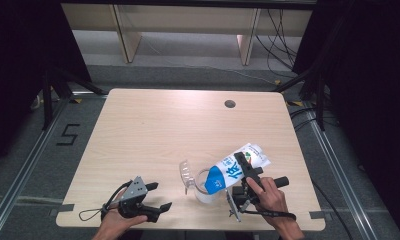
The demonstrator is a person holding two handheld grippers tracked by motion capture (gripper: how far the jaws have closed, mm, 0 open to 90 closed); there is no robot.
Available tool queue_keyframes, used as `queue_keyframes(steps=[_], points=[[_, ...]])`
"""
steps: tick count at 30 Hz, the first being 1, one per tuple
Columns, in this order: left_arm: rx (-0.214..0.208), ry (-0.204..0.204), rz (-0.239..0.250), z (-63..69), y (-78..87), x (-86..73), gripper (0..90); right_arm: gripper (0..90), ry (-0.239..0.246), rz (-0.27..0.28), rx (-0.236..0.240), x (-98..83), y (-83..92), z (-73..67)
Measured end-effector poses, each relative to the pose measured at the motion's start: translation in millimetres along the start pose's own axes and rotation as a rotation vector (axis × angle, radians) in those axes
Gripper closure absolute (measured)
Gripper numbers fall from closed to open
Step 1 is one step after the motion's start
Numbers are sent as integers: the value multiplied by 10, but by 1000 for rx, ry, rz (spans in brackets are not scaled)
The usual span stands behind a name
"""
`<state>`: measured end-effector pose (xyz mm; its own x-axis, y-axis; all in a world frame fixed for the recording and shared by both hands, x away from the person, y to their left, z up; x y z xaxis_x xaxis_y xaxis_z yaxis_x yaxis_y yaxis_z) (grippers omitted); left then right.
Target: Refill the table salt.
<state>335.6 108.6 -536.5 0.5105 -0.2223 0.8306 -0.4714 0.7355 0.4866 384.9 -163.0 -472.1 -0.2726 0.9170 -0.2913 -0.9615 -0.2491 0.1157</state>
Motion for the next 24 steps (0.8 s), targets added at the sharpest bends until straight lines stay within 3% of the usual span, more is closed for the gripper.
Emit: queue_keyframes(steps=[13,14,16,24], points=[[-2,0,4,0,-3,2,161,516,18,-12,-2,-3,17,7],[0,-1,-1,-1,1,0,161,516,-34,-25,5,-11,24,-35],[0,0,0,0,0,0,161,516,-37,-29,9,-13,26,-40],[0,0,0,0,1,0,161,518,-9,-10,7,2,19,-31]])
Point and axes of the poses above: each handheld gripper's, and its own axes: y roughly backward along the jaws, x roughly out of its top, z roughly to its right, the point moved 7 cm from there along -y, roughly forward along the jaws, and after that the axes turned 9 degrees about y, right-handed, at the moved point
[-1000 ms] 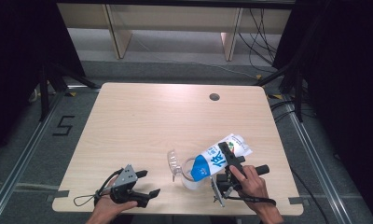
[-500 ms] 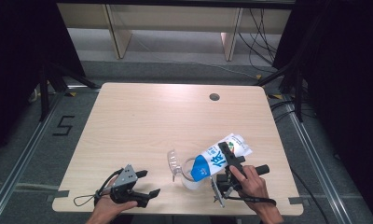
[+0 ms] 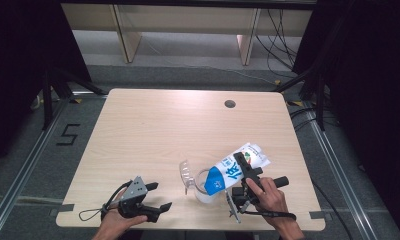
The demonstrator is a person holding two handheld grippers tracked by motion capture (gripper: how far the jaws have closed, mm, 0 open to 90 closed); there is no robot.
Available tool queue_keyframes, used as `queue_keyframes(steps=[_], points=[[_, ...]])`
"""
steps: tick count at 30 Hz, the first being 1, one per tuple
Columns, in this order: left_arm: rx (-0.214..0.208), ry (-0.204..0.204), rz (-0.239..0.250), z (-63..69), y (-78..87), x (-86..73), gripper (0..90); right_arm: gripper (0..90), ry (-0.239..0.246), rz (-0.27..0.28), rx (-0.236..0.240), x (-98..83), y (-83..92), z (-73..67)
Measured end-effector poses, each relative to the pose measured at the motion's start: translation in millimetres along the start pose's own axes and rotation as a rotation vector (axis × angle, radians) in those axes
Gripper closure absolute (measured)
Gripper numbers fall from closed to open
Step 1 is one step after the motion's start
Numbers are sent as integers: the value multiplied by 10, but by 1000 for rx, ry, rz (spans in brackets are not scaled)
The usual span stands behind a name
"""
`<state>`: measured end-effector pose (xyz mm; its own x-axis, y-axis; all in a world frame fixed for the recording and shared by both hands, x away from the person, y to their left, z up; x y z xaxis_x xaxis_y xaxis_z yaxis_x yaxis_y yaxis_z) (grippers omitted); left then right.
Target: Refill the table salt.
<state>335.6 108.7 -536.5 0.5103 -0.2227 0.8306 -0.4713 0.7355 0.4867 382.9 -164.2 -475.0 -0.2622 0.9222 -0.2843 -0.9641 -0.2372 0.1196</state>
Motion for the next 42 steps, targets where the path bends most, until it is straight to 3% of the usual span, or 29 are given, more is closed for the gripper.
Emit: queue_keyframes(steps=[3,4,8,9,13,14,15,19,24,28,42], points=[[0,1,0,1,0,0,161,519,-5,6,-8,3,-2,0],[0,0,1,1,0,0,161,519,35,23,-23,14,-9,37],[-2,1,3,-1,-4,0,161,519,38,23,-31,13,-2,40],[0,1,0,0,-2,-1,161,519,-21,2,-21,0,12,-12],[0,0,0,-1,-3,-1,161,520,-21,8,-19,7,5,-12],[0,0,0,0,-3,-1,161,520,25,31,-39,19,-8,30],[3,25,2,12,-5,-7,161,520,25,31,-39,19,-8,30],[3,27,2,12,-5,-8,161,521,-3,31,-37,20,-9,3],[3,30,2,16,-6,-9,161,525,52,45,-43,35,-17,47],[3,29,2,16,-6,-9,161,527,-3,17,-31,14,0,8],[3,31,1,16,-7,-9,161,532,-15,17,-32,11,-1,0]])
Point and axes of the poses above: each handheld gripper's, and its own axes: y roughly backward along the jaws, x roughly out of its top, z roughly to its right, the point moved 7 cm from there along -y, roughly forward along the jaws, and after that the axes turned 9 degrees about y, right-handed, at the moved point
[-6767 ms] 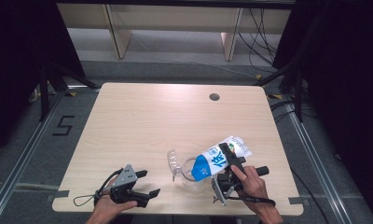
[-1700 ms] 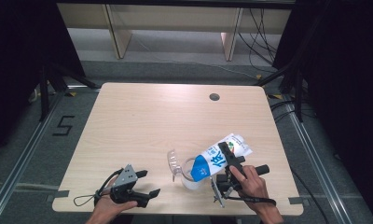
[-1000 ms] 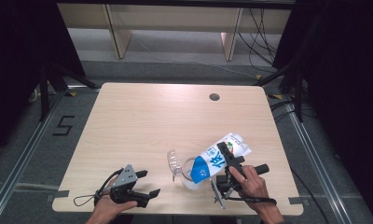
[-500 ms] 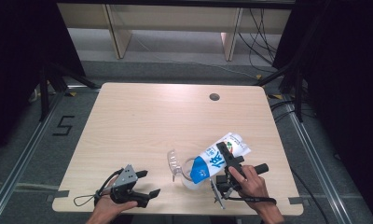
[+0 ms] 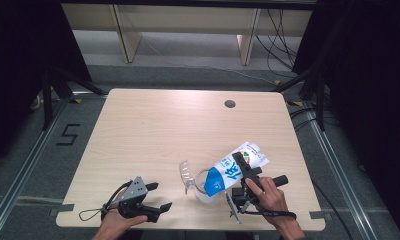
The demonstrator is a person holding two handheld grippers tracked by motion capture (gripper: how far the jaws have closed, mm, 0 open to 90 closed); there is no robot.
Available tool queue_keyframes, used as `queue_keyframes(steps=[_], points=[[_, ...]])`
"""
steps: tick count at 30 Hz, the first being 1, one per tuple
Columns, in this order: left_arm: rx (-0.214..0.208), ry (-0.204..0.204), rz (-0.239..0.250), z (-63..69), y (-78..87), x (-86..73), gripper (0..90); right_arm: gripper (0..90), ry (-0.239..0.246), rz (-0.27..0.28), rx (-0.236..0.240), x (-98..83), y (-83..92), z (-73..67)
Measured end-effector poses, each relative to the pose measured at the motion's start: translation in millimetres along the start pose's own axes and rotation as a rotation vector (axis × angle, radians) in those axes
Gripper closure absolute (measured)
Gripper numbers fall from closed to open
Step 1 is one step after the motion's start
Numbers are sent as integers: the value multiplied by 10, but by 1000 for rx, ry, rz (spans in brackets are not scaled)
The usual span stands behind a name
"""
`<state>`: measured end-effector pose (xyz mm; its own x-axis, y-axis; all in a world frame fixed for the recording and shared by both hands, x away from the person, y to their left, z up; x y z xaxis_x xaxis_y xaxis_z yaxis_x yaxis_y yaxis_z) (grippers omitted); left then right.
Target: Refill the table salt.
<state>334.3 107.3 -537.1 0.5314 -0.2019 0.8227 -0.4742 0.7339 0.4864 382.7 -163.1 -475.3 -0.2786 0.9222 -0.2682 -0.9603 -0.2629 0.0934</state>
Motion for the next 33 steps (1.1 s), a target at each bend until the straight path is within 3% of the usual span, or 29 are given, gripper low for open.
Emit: queue_keyframes(steps=[1,5,11,14,15,18,20,22,26,28,30,31,33], points=[[0,-4,0,-1,0,1,161,533,18,7,-1,4,-5,14],[0,-4,0,-1,0,1,161,533,-8,4,1,0,-4,-7],[0,-4,0,-1,0,1,161,534,21,9,-5,6,-5,23],[0,0,0,0,0,0,161,535,12,5,-1,1,-4,14],[0,0,1,0,0,1,161,535,33,14,-14,8,-10,45],[0,-4,1,-1,0,1,161,535,7,5,-2,1,-3,12],[0,-3,1,-1,0,1,161,535,41,14,-11,8,-8,45],[0,0,1,0,0,1,161,535,8,3,-1,0,-3,13],[1,-5,1,-2,1,2,161,535,20,12,-5,4,-9,24],[0,0,1,0,1,1,161,535,50,21,-21,13,-14,64],[0,0,1,0,1,1,161,535,6,7,-3,4,-6,18],[1,-1,1,0,2,1,161,535,34,14,-16,9,-11,49],[0,-4,0,0,1,1,161,535,41,15,-19,9,-13,56]])
Point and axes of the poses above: each handheld gripper's, and its own axes: y roughly backward along the jaws, x roughly out of its top, z roughly to its right, the point moved 7 cm from there along -y, roughly forward along the jaws, and after that the axes turned 9 degrees about y, right-handed, at the moved point
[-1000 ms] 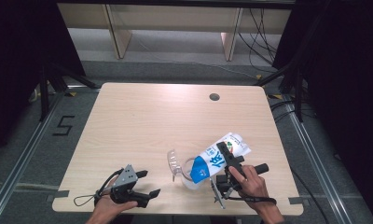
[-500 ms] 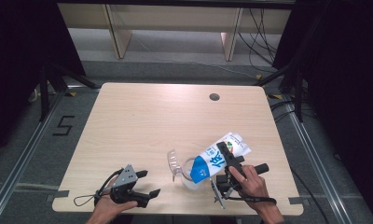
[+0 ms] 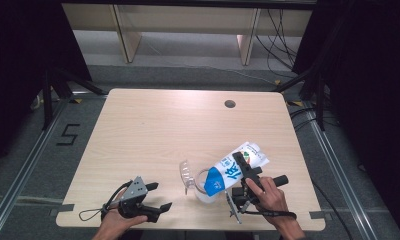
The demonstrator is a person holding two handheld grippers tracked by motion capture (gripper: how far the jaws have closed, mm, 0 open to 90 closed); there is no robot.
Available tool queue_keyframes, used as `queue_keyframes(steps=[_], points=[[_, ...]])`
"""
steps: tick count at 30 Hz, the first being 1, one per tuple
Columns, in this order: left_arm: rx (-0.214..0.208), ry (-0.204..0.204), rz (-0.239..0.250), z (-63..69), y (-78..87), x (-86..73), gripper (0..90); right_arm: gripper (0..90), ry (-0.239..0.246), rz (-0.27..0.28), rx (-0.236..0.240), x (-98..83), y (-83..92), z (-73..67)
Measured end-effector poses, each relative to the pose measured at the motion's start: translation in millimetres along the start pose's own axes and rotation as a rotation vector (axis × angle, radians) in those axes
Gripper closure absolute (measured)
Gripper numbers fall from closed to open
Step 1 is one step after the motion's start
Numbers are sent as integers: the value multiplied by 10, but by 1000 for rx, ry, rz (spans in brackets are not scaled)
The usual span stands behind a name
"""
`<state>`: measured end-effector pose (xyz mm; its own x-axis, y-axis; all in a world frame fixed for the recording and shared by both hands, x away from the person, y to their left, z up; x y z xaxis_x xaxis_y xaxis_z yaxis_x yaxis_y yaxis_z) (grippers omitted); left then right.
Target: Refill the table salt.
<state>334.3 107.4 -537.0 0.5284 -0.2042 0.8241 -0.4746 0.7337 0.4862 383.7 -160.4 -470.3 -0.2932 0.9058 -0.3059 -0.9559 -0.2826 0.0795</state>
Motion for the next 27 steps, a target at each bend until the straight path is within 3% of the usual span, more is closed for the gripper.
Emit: queue_keyframes(steps=[1,2,6,9,12,13,17,19,21,22,24,25,27], points=[[0,0,0,0,0,0,161,535,9,6,-10,3,-4,12],[0,0,0,-1,0,0,161,535,-26,-3,6,-3,1,-27],[0,-1,0,-1,1,1,161,539,-61,10,0,5,-8,-50],[1,-13,-1,-6,3,4,161,540,-16,1,10,-2,0,-27],[-2,-27,-2,-13,3,8,161,540,-28,-6,15,-5,4,-39],[0,-1,0,-1,0,0,161,540,-3,-2,4,-2,2,-7],[-1,-19,-2,-7,3,4,161,540,2,-1,2,-1,0,-1],[1,1,0,0,0,0,161,540,-1,-3,2,-2,1,-3],[1,-20,-1,-8,5,5,161,540,15,3,-9,1,-1,18],[1,-19,-2,-8,5,5,161,540,-15,-8,8,-6,4,-18],[-2,-25,-1,-11,3,7,161,541,-29,-13,11,-9,8,-30],[0,-23,-2,-11,5,6,161,541,11,-1,-3,-2,0,8],[-3,-26,-2,-11,4,7,161,541,17,9,-10,3,-8,16]])
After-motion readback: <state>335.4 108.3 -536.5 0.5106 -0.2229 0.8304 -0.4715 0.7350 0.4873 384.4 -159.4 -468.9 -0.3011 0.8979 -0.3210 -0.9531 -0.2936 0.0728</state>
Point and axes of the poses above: each handheld gripper's, and its own axes: y roughly backward along the jaws, x roughly out of its top, z roughly to its right, the point moved 7 cm from there along -y, roughly forward along the jaws, and after that the axes turned 9 degrees about y, right-handed, at the moved point
